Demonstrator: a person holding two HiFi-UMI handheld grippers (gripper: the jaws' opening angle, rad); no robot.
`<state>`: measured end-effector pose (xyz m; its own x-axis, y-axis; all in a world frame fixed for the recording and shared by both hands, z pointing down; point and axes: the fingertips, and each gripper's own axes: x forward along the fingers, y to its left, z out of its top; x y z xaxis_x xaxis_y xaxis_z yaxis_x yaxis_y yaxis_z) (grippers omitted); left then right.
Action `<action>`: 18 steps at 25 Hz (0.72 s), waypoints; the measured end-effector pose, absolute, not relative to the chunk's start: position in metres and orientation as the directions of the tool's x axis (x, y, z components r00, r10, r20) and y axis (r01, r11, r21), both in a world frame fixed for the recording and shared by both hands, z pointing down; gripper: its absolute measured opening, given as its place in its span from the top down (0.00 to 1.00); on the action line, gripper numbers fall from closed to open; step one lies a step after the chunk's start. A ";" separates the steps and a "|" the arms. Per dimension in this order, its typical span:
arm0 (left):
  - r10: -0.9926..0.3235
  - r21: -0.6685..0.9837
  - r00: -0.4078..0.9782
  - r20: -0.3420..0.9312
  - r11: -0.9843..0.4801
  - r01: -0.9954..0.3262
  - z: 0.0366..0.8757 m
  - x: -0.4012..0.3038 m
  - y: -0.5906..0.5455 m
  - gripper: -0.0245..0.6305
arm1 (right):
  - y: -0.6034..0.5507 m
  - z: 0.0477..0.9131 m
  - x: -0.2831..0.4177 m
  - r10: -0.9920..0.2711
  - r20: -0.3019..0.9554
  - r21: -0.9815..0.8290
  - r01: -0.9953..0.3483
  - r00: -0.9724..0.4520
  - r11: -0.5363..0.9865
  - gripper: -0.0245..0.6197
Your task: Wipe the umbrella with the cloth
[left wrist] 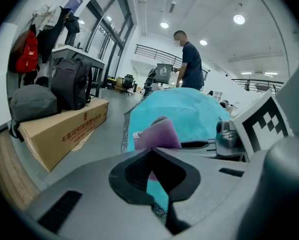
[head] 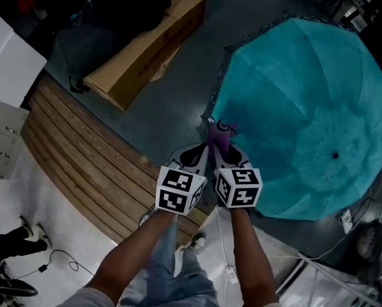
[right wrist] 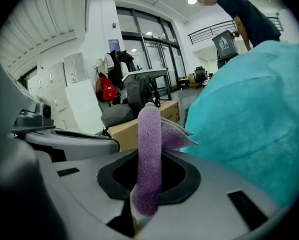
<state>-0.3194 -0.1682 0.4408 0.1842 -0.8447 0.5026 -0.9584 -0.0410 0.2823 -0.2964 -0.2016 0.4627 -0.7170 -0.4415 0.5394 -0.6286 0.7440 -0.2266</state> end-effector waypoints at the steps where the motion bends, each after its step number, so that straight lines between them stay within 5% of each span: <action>1: -0.844 0.287 0.185 0.504 -0.038 -0.957 0.450 -0.329 -0.176 0.96 | -0.211 0.474 -0.306 -0.444 0.545 -0.227 -0.635 -0.711 0.739 0.85; 18: -0.812 0.354 0.246 0.530 -0.051 -0.934 0.533 -0.398 -0.256 0.96 | -0.313 0.598 -0.369 -0.489 0.644 -0.199 -0.746 -0.589 0.636 0.85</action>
